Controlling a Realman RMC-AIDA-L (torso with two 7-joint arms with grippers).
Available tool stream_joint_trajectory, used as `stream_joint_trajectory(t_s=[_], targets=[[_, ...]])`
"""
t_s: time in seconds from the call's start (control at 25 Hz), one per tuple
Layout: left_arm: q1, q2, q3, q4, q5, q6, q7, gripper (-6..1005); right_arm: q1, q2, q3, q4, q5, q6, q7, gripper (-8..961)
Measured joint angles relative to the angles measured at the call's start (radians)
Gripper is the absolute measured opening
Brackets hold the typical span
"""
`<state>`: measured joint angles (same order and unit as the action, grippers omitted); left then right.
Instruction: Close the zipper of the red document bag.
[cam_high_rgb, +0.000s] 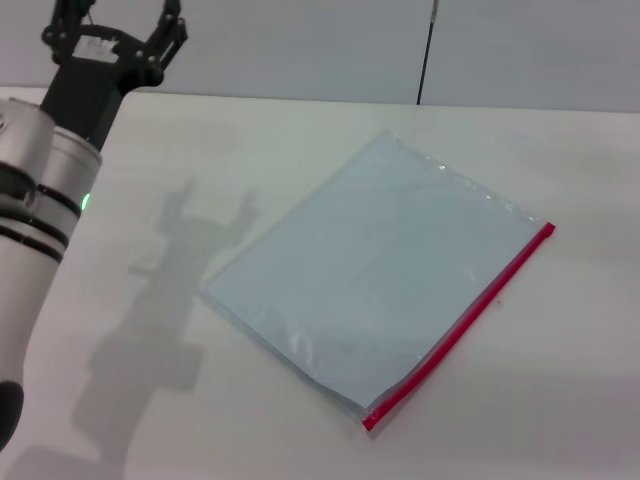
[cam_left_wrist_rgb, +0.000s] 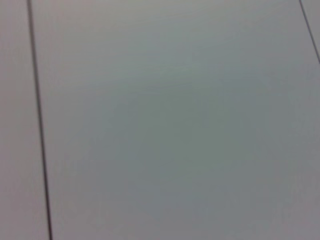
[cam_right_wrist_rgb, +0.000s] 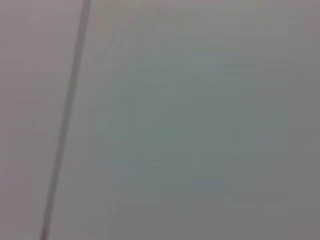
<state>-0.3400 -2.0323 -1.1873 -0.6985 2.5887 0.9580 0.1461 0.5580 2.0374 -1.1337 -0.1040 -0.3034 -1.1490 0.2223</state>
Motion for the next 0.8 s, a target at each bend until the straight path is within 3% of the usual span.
stream_joint_trajectory(t_s=[0.24,0.8], targets=[[-0.008,-0.004,0.019,0.087,-0.002,0.111,-0.042,878,0.000,-0.001,0.018,0.028,0.050,0.007,-0.002,533],[-0.025,-0.004,0.008,0.192,-0.054,0.146,-0.101,878,0.004,0.000,0.027,0.046,0.077,0.020,-0.006,529]])
